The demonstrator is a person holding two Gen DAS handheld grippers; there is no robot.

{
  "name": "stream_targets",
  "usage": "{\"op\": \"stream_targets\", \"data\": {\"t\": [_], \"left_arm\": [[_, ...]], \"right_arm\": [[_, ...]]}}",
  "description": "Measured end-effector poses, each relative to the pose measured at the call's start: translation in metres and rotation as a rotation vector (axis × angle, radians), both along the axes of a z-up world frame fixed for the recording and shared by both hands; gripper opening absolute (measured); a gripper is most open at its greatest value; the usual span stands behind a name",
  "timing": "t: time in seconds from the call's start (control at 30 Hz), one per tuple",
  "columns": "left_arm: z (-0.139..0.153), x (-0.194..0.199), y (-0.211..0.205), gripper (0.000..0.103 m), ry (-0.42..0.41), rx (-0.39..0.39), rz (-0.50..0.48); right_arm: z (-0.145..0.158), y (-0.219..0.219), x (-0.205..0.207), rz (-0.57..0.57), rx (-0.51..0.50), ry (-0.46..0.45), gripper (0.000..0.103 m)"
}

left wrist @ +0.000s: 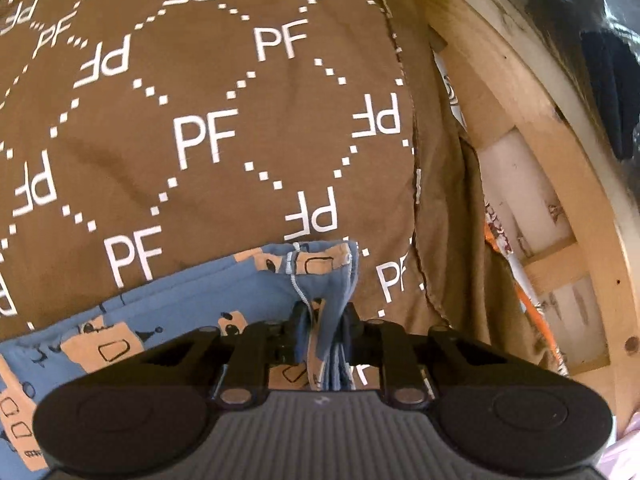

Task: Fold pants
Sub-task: 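Pinch the folded edge with the right gripper while the left gripper holds it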

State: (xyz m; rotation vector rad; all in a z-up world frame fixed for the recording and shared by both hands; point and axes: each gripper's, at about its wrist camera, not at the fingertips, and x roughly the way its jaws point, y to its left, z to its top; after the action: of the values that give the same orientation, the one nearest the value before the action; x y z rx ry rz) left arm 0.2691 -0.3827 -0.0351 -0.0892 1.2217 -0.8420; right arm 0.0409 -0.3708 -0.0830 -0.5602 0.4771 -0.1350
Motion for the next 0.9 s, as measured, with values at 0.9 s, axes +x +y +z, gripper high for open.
{"op": "stream_targets", "data": {"t": [0.9], "left_arm": [[0.011,-0.017,0.19,0.014,0.008,-0.184,0.185]], "right_arm": [[0.033,0.096,-0.01,0.288,0.139,0.056,0.014]]}}
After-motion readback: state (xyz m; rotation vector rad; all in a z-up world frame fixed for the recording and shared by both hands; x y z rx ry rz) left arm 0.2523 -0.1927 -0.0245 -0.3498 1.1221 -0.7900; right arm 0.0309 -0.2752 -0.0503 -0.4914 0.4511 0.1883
